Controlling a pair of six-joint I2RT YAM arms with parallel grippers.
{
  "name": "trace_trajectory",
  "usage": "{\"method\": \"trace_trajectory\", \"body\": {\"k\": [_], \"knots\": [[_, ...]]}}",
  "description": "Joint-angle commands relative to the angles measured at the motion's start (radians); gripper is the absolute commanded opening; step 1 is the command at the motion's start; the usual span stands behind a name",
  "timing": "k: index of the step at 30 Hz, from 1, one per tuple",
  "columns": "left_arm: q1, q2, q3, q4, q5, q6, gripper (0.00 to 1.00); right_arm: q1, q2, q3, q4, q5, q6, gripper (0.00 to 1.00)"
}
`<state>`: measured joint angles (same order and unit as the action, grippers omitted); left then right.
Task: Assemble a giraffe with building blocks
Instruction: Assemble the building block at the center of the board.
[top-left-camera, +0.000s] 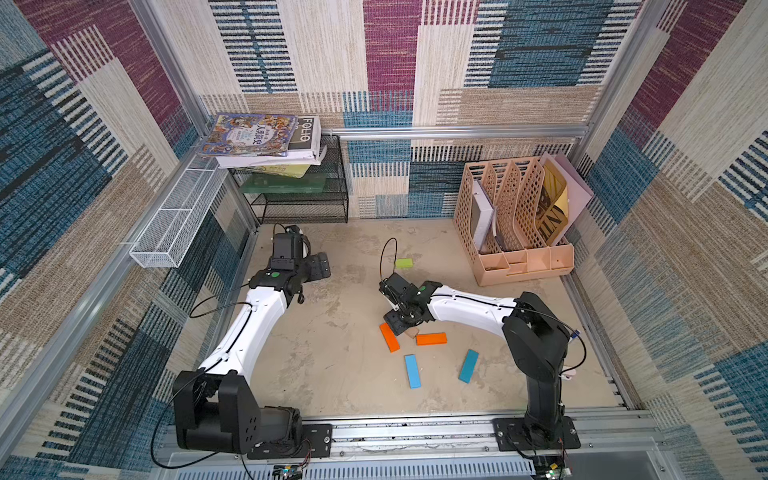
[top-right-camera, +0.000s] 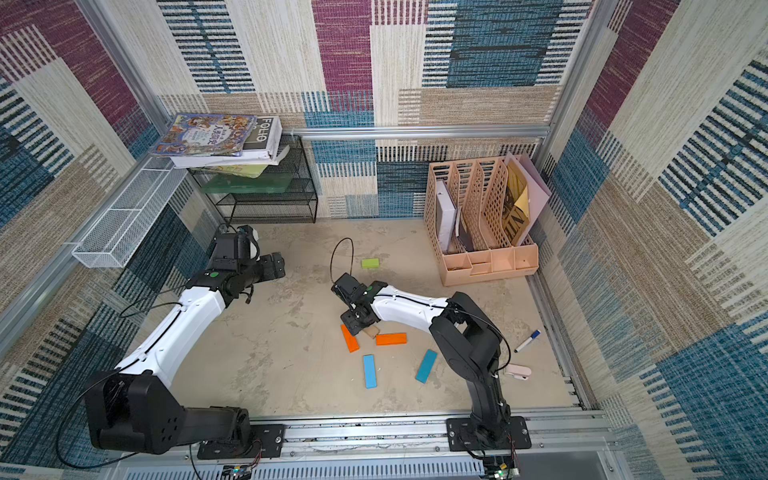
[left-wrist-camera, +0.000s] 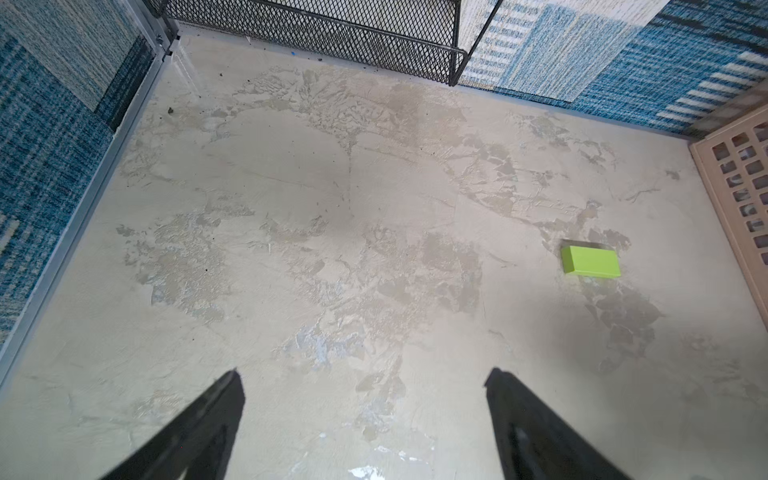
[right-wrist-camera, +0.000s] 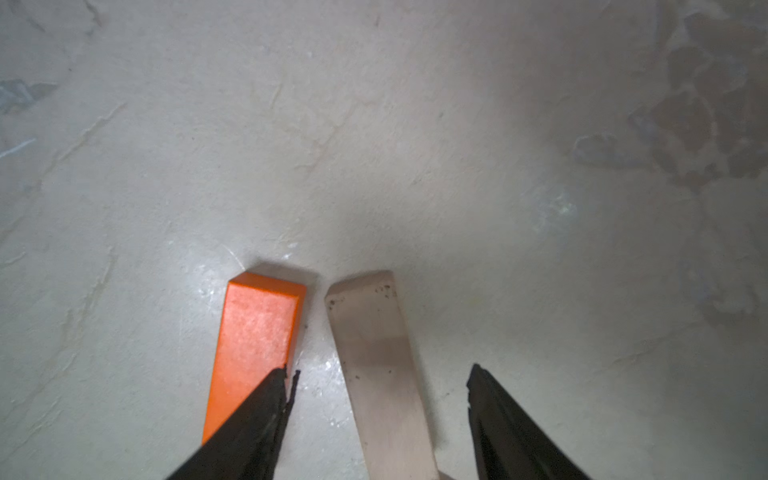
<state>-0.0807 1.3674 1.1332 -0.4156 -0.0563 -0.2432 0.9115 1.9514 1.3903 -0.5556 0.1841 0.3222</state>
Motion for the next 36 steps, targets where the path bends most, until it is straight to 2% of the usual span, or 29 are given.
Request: {"method": "trace_trajectory", "body": {"k": [1,11,12,14,16,25,31,36], "knots": [[-0.001,-0.001,0.002,0.000,0.000,0.003,0.95,-0.003,0.008,-0.006,0.017,0.005,0.015,0.72],[-0.001,-0.002,0.000,0.000,0.000,0.003,0.95,-0.035,0.059,0.003,0.052,-0.047,0.029,0.68],[-0.001,-0.002,0.001,0.000,0.000,0.002,0.95,-0.037,0.063,0.008,0.051,-0.048,0.030,0.63],[-0.001,-0.001,0.002,0.000,0.002,0.002,0.95,-0.040,0.073,0.018,0.049,-0.043,0.040,0.37],[-0.001,0.002,0.002,0.000,0.002,0.002,0.95,-0.050,0.075,0.018,0.049,-0.042,0.054,0.27],[-0.001,-0.004,0.002,-0.001,0.007,0.001,0.95,-0.164,0.059,0.028,0.017,0.010,0.151,0.29],[-0.001,0.020,0.009,0.000,0.010,0.004,0.95,-0.199,0.122,0.159,-0.100,0.090,0.304,0.31],[-0.001,0.033,0.018,-0.008,0.015,0.004,0.95,-0.221,0.210,0.267,-0.133,0.063,0.354,0.32]]}}
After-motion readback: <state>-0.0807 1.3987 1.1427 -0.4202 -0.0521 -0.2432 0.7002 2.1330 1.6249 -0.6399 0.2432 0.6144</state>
